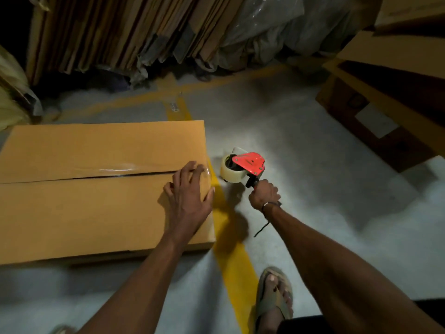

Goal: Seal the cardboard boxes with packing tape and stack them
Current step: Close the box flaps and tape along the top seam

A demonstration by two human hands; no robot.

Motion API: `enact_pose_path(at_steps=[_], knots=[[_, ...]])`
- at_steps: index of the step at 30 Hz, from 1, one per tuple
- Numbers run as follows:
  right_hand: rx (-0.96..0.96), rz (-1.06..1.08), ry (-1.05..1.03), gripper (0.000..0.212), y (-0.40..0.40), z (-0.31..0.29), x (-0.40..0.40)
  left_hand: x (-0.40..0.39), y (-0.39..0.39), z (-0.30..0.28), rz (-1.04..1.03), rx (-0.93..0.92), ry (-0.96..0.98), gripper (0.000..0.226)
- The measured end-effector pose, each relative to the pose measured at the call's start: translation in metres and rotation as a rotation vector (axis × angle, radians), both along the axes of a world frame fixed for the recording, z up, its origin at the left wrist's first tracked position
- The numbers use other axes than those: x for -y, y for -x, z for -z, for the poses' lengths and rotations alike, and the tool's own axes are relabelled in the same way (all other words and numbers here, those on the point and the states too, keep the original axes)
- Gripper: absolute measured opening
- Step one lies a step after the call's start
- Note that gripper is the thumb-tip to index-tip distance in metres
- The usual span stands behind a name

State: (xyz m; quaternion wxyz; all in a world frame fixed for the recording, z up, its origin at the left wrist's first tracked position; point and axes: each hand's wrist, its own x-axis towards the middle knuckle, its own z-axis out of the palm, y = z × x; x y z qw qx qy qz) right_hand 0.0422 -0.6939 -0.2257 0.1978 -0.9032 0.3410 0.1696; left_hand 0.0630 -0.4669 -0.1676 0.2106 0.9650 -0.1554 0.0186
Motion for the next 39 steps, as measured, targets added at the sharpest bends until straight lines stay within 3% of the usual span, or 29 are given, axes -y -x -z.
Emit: enact_pose_path(at_steps=[9,17,19,21,24,25,27,29,30,32,35,39], knots=[[-0.013,0.052,-0.035,0.041,0.01,0.069,-0.017,0.002,0.005,0.017,-0.051,0.105,-0.064,0.064],[-0.019,0.017,-0.084,0.033,0.021,0.09,-0.024,0.001,0.004,0.02,-0.042,0.106,-0.043,0.063],[-0.044,-0.063,-0.132,0.026,0.022,0.093,-0.022,0.001,0.004,0.021,-0.048,0.102,-0.04,0.063],[-0.034,-0.005,-0.197,0.019,0.021,0.093,-0.023,0.001,0.004,0.02,-0.045,0.108,-0.036,0.063],[0.08,0.275,-0.16,0.047,0.021,0.074,-0.032,0.0,0.004,0.018,-0.035,0.117,-0.026,0.062],[0.188,0.345,-0.13,0.048,0.021,0.062,-0.039,0.0,0.004,0.017,-0.033,0.115,-0.018,0.062],[0.453,0.372,-0.162,0.03,0.015,0.039,-0.056,0.0,0.005,0.015,-0.025,0.109,0.007,0.06],[0.602,0.342,-0.349,0.01,0.001,0.017,-0.076,-0.001,0.005,0.013,-0.033,0.103,0.047,0.057],[0.61,0.364,-0.499,0.014,-0.009,0.009,-0.086,-0.002,0.005,0.012,-0.044,0.101,0.075,0.054],[0.517,0.489,-0.789,0.031,-0.031,0.003,-0.098,-0.005,0.007,0.008,-0.067,0.105,0.157,0.049],[0.331,0.593,-0.999,0.055,-0.051,-0.005,-0.096,-0.014,0.01,0.002,-0.148,0.082,0.375,0.044],[0.232,0.698,-1.188,0.041,-0.056,-0.03,-0.086,-0.024,0.01,-0.005,-0.398,-0.079,0.643,0.035]])
